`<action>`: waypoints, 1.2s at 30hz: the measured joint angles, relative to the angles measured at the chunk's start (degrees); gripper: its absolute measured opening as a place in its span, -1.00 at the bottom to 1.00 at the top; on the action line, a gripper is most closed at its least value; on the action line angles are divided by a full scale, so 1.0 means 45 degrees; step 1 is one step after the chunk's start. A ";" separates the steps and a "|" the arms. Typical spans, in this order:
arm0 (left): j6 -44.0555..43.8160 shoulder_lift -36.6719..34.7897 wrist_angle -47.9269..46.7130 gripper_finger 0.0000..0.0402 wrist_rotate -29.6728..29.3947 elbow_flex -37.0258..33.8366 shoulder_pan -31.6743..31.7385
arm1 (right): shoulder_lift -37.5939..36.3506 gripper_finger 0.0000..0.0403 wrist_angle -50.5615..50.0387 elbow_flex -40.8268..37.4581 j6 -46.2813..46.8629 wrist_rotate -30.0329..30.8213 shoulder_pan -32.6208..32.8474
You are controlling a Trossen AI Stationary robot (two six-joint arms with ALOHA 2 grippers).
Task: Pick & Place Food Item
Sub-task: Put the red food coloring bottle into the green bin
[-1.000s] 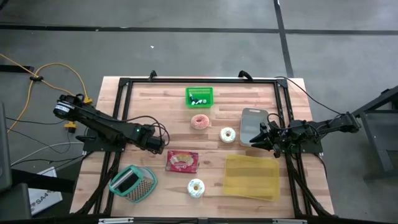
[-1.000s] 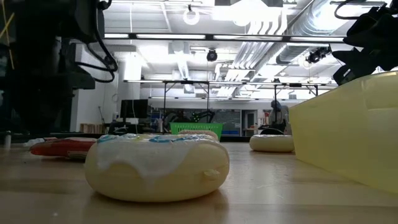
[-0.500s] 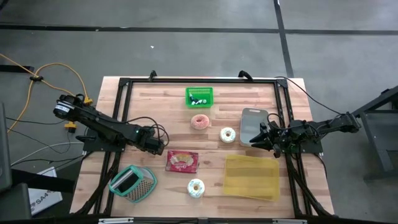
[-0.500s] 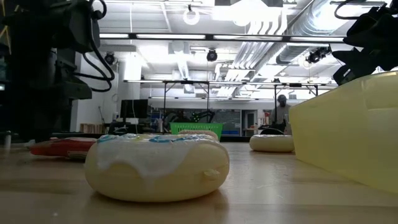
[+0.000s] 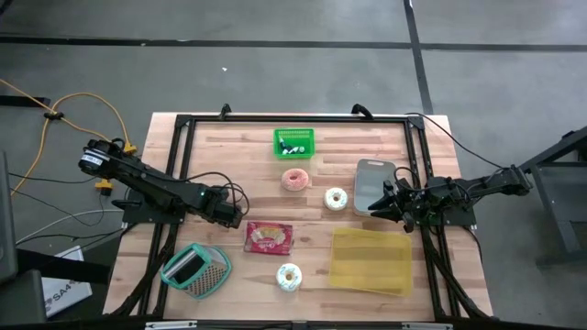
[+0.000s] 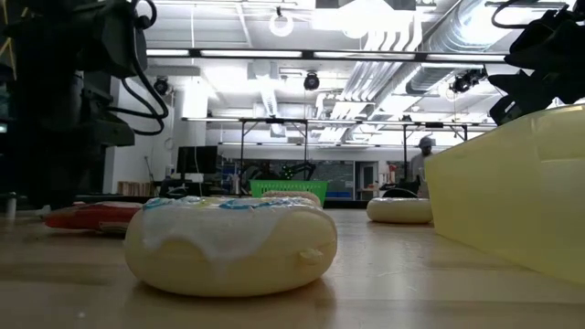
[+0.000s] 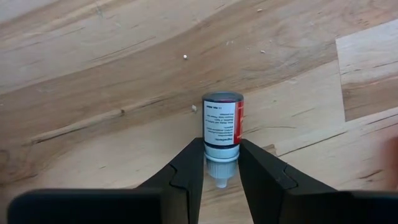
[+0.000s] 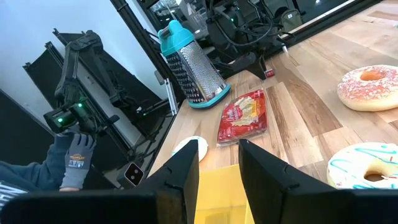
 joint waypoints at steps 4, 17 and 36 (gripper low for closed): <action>0.0000 0.0000 -0.0008 -0.62 0.0000 0.0000 0.0000 | -0.0002 -0.50 0.0000 0.0003 0.0000 -0.0001 -0.0004; 0.0012 -0.0009 0.0029 -0.66 -0.0003 0.0000 0.0000 | -0.0005 -0.50 0.0000 0.0002 0.0004 -0.0001 -0.0004; 0.6696 -0.1243 0.2128 -0.66 0.1776 0.0310 0.4846 | 0.0000 -0.50 0.0000 0.0000 0.0003 0.0003 0.0001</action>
